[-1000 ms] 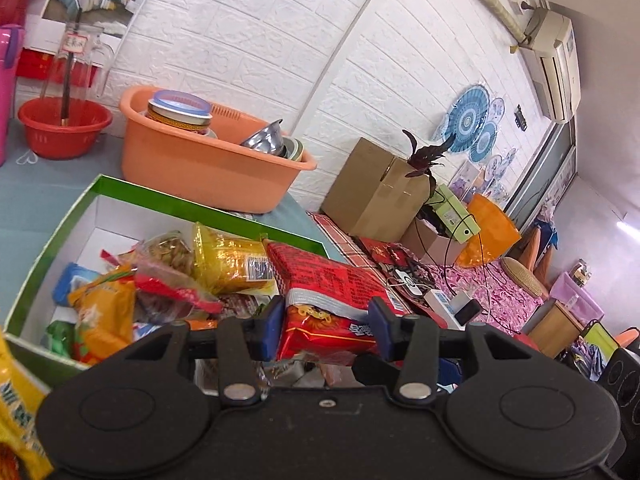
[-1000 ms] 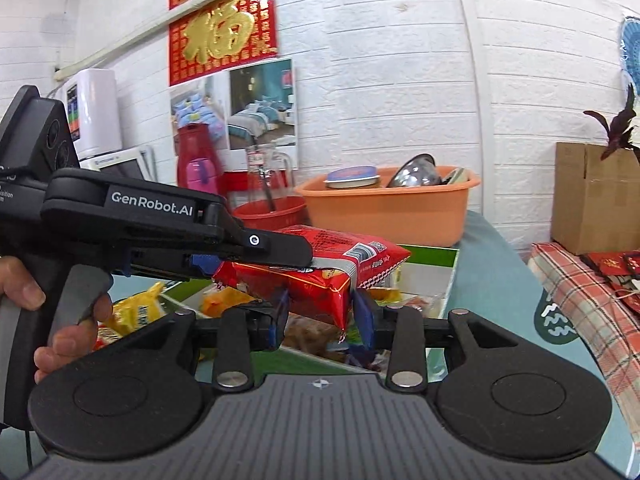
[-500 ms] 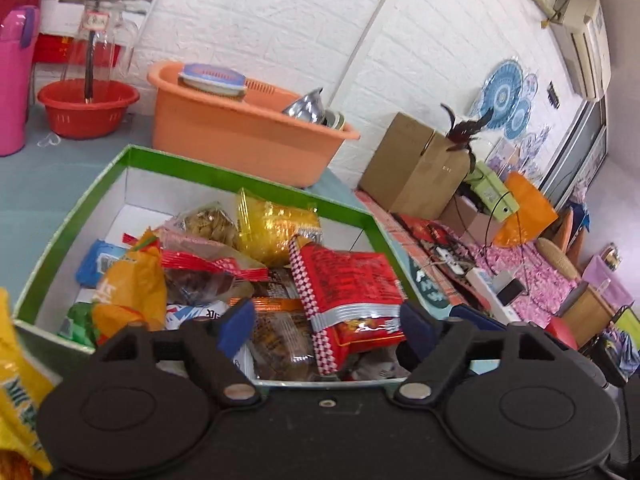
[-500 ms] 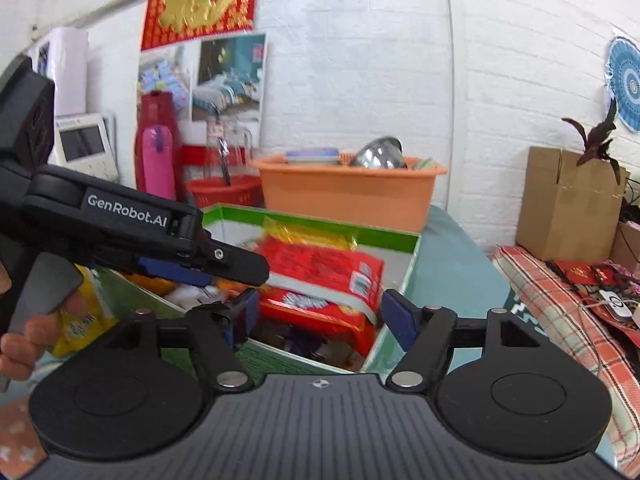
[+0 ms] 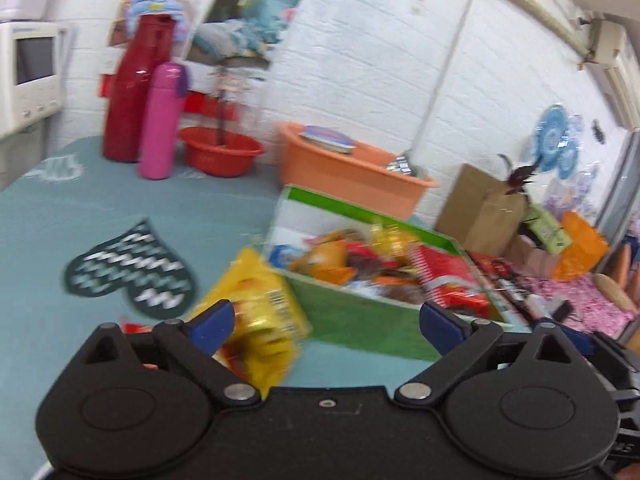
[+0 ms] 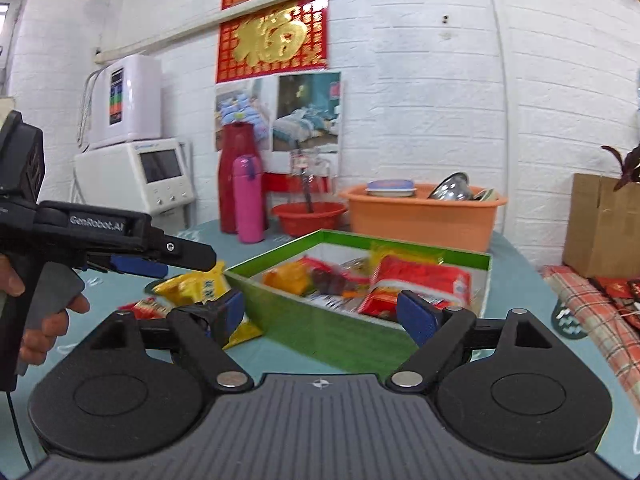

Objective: Organize snacks

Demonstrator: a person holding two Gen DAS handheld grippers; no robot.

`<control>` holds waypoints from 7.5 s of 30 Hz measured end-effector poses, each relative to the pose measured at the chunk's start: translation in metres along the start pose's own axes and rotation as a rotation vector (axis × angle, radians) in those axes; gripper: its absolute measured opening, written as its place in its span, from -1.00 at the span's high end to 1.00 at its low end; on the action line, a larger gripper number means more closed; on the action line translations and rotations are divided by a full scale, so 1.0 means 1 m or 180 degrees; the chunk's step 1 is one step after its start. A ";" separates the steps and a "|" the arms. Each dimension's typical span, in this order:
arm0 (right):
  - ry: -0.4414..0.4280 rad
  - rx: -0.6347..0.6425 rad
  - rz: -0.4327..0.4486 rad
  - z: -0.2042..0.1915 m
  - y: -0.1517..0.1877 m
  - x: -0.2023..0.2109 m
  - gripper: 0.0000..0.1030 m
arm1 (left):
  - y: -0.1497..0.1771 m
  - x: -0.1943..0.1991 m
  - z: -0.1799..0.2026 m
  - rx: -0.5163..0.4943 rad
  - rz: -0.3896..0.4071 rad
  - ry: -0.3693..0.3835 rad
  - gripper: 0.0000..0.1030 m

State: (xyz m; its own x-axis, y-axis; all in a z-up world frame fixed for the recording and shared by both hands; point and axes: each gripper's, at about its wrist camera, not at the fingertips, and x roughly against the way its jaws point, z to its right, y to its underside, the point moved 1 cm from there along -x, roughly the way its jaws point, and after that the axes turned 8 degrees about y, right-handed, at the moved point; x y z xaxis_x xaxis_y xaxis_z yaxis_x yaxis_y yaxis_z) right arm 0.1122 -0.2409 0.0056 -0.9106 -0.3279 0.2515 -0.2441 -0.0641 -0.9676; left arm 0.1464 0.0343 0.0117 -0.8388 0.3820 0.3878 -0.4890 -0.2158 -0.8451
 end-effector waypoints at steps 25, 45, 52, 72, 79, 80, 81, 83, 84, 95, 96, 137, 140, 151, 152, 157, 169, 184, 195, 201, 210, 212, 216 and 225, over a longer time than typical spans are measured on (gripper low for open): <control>-0.0218 -0.0247 -0.0490 -0.011 0.039 0.016 -1.00 | 0.057 -0.003 0.003 0.0521 -0.0644 0.0854 -0.69; -0.0435 -0.0478 -0.0886 -0.048 0.052 -0.015 -1.00 | 0.044 -0.015 -0.035 0.0936 -0.0605 0.0780 -1.00; -0.0415 -0.0552 -0.0853 -0.051 0.048 -0.028 -1.00 | 0.043 -0.027 -0.038 0.0932 -0.0669 0.0825 -0.77; -0.0344 -0.0295 -0.0299 -0.039 0.006 -0.008 0.33 | -0.005 -0.012 0.011 0.0569 -0.0256 0.1228 0.27; -0.0167 -0.0176 -0.0121 -0.024 -0.015 -0.026 0.41 | -0.020 -0.046 0.011 0.0640 -0.0228 0.1330 0.28; -0.0150 -0.0162 -0.0125 -0.022 -0.016 -0.030 0.41 | -0.022 -0.051 0.009 0.0645 -0.0224 0.1330 0.28; -0.0128 -0.0143 -0.0126 -0.020 -0.016 -0.035 0.41 | -0.023 -0.056 0.007 0.0680 -0.0221 0.1320 0.29; -0.0098 -0.0098 -0.0135 -0.018 -0.017 -0.046 0.41 | -0.025 -0.066 0.003 0.0725 -0.0225 0.1285 0.29; -0.0084 -0.0087 -0.0148 -0.018 -0.017 -0.051 0.41 | -0.027 -0.071 0.000 0.0725 -0.0238 0.1258 0.29; -0.0029 0.0013 -0.0272 -0.015 -0.020 -0.109 0.44 | -0.044 -0.120 -0.023 0.0559 -0.0301 0.0810 -0.31; -0.0042 0.0000 -0.0280 -0.015 -0.020 -0.115 0.43 | -0.045 -0.122 -0.022 0.0469 -0.0291 0.0753 -0.31; -0.0112 -0.0080 -0.0060 -0.007 0.008 -0.041 -1.00 | 0.006 0.032 -0.032 0.0646 0.0176 0.0311 -1.00; -0.0095 0.0234 -0.0046 -0.025 0.007 -0.044 -0.91 | 0.015 0.050 -0.049 0.0810 0.0192 0.0139 -1.00; -0.0231 -0.0038 -0.0369 -0.043 0.003 -0.105 0.11 | 0.036 0.068 -0.079 0.0983 0.0152 -0.0006 -1.00; -0.0266 -0.0067 -0.0304 -0.041 0.003 -0.098 0.09 | 0.036 0.067 -0.080 0.0965 0.0144 -0.0007 -1.00; -0.0322 -0.0068 -0.0088 -0.037 0.004 -0.056 -0.93 | 0.033 0.053 -0.084 0.0948 0.0098 -0.0004 -1.00; -0.0464 -0.0336 -0.0529 -0.042 0.040 -0.035 -1.00 | 0.021 -0.004 -0.118 0.1145 -0.0286 0.0025 -0.25; -0.0829 -0.0456 -0.0896 -0.049 0.054 -0.010 -1.00 | 0.082 0.049 -0.063 0.1150 -0.0591 0.0906 -0.17; -0.0997 0.0337 -0.0756 -0.071 0.044 -0.026 -1.00 | 0.080 0.062 -0.075 0.1394 -0.0272 0.0664 -1.00; -0.1115 0.1003 -0.0676 -0.082 0.036 -0.058 -1.00 | 0.074 0.059 -0.081 0.1542 -0.0086 0.0636 -1.00; -0.1595 0.0450 -0.1082 -0.083 0.038 -0.078 -0.39 | 0.070 0.045 -0.089 0.1511 -0.0127 0.0579 -0.68; -0.1535 0.0410 -0.1097 -0.083 0.041 -0.075 -0.45 | 0.070 0.045 -0.090 0.1509 -0.0127 0.0592 -0.68; -0.1531 0.0161 -0.1177 -0.081 0.040 -0.080 -0.54 | 0.071 0.041 -0.085 0.1392 -0.0208 0.0574 -0.14; -0.1444 -0.0061 -0.0877 -0.075 0.027 -0.047 0.01 | 0.053 0.059 -0.055 0.1173 -0.0067 0.0879 -0.11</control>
State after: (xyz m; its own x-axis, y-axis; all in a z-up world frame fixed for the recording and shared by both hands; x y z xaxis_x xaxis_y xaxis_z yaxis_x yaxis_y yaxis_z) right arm 0.1239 -0.1569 -0.0304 -0.5772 -0.6764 0.4575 -0.4639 -0.1895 -0.8654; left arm 0.0841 0.0948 -0.0305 -0.7571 0.6041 0.2487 -0.5996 -0.4914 -0.6317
